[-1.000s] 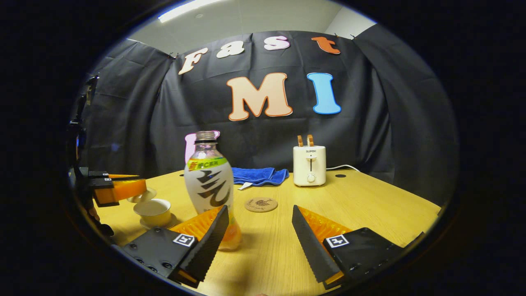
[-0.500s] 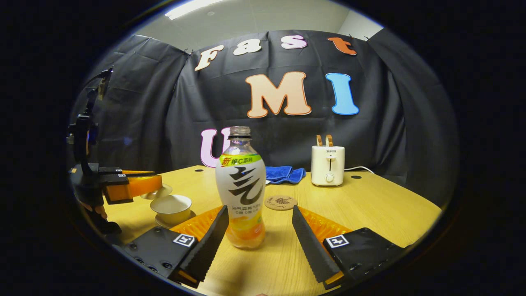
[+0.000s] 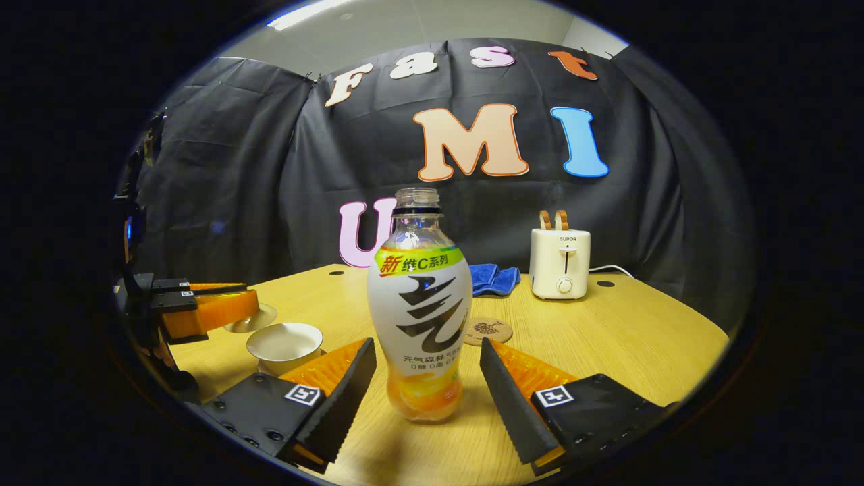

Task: Open the teacup lid with one hand, grasp the water bottle and pour water into the teacup with the other hand; after pouring, place the water bottle on the coaster and then close the teacup lid.

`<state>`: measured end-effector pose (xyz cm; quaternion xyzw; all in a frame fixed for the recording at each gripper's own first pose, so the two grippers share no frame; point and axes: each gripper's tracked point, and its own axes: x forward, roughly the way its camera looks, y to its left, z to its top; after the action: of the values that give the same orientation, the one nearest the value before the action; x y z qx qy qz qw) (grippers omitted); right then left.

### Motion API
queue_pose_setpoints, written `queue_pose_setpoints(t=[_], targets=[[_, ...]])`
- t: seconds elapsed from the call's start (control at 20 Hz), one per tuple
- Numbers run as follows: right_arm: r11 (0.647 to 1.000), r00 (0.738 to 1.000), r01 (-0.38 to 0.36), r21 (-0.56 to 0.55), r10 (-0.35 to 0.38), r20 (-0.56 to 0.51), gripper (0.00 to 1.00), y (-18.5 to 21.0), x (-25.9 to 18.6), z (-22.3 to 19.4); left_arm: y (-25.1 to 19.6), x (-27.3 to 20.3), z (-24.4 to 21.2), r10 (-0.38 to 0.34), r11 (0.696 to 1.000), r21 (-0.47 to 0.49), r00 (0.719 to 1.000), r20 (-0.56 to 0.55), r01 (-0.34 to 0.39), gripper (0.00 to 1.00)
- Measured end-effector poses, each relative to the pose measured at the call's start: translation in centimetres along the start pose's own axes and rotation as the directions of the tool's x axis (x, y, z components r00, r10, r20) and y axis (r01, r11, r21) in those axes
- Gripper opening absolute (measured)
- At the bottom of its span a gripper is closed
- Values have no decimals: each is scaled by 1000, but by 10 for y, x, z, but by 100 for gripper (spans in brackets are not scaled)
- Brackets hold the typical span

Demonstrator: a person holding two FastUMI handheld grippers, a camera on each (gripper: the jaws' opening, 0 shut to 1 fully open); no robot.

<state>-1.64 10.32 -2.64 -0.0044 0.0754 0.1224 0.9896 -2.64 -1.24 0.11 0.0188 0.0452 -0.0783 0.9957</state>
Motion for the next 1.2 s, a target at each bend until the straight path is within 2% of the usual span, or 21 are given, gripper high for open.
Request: queue_pose_setpoints(t=[0.15, 0.4, 0.5, 0.6, 0.7, 0.75, 0.9, 0.95, 1.05, 1.2], targets=[[1000, 999, -15, -8, 15, -28, 93, 5, 7, -4, 3, 0, -2, 4, 1000, -9, 1000, 1, -4, 24], [1000, 999, -26, -16, 25, -47, 69, 8, 12, -5, 11, -2, -4, 21, 1000, -16, 1000, -1, -21, 24], [999, 998, -32, -34, 30, -47, 67, 8, 13, -5, 14, -4, -5, 27, 999, -18, 1000, -1, -27, 24], [997, 999, -23, -75, 20, -49, 69, 5, 15, -2, 17, -4, -6, 35, 999, -21, 999, -3, -35, 24], [990, 999, -7, -138, 2, -34, 70, 0, 15, 5, 20, -6, -6, 42, 999, -21, 999, -1, -42, 24], [983, 1000, 5, -182, -9, -21, 67, -2, 15, 10, 22, -7, -6, 44, 999, -24, 999, 0, -44, 24], [938, 999, 42, -345, -37, 20, 70, -10, 19, 21, 26, -6, -5, 56, 998, -22, 998, 4, -56, 24], [913, 998, 54, -404, -47, 29, 66, -10, 20, 23, 27, -7, -5, 56, 998, -22, 998, 5, -56, 24], [858, 996, 88, -506, -64, 64, 66, -15, 20, 28, 29, -9, -4, 59, 998, -28, 998, 9, -59, 24], [796, 995, 92, -598, -59, 74, 66, -9, 25, 25, 36, -11, -5, 68, 997, -33, 998, 7, -68, 24]])
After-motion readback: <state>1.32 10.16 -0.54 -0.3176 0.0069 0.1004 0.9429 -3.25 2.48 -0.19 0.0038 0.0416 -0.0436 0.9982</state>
